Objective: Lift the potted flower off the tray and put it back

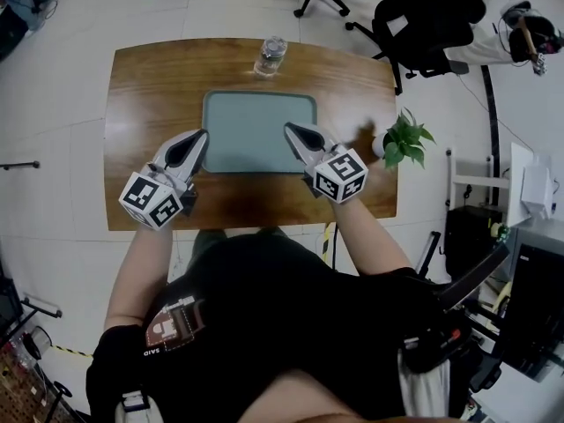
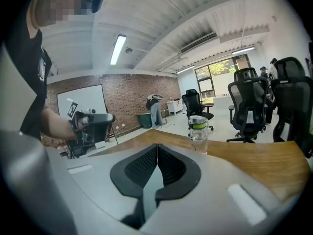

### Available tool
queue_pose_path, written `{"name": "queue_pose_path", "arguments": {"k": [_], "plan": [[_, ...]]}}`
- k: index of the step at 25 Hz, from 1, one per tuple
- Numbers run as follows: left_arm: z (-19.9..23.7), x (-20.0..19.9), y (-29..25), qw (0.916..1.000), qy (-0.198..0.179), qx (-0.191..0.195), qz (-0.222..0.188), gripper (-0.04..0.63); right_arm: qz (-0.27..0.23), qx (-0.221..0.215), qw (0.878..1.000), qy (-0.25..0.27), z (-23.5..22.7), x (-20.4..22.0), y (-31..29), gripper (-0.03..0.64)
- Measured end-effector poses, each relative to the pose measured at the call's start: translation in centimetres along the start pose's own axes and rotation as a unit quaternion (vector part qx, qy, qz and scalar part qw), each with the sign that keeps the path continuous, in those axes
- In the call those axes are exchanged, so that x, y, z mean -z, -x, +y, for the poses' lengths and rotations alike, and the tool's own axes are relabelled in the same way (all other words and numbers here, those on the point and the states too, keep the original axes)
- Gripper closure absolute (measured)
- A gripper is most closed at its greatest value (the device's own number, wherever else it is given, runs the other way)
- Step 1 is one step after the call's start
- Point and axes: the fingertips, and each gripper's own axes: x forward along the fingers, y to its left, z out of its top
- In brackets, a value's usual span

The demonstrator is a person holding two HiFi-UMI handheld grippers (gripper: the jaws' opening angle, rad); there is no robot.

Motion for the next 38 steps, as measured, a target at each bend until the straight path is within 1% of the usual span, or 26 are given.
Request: {"name": "queue_pose_path", "arguments": {"k": [2,5,9,13,20,24,28,34,38], "plan": [[-0.6,-0.9,-0.4,0.9999,-0.006,0.009,-0.004,0.595,0.003,0.004,1.000,0.001,-0.2,-0.2,0.8,0.600],[-1.5,-1.5,-0.7,0.9997,-0.021,0.011,-0.001,0.595,0.007,0.009,1.000,0.001,-0.4,-0.4,2.0,0.600],[-2.9,-2.3,-1.1,0.9993,-0.028,0.026,0.000,0.595,0.008,0.008,1.000,0.008,-0.2,-0.8,2.7,0.598],[-3.3,-2.5,-1.3,0.9992,-0.026,0.030,-0.004,0.595,0.008,0.005,1.000,0.011,-0.3,-0.8,2.8,0.595],[-3.6,-2.0,-1.5,0.9992,-0.022,0.033,0.007,0.595,0.003,0.002,1.000,0.012,-0.5,-0.9,2.6,0.572],[-4.0,-1.3,-2.0,0.9988,-0.022,0.039,0.018,0.595,-0.002,-0.001,1.000,0.008,-0.9,-0.8,2.7,0.512],[-5.2,0.0,-3.4,0.9977,-0.023,0.054,0.035,0.595,0.005,0.009,1.000,0.002,-1.9,0.9,3.6,0.430],[-8.3,3.2,-6.6,0.9931,-0.023,0.095,0.065,0.595,0.034,0.030,0.999,-0.007,-3.2,6.0,6.7,0.329],[-11.3,5.1,-9.7,0.9877,-0.026,0.131,0.081,0.595,0.055,0.068,0.996,-0.020,-5.2,10.0,10.1,0.265]]}}
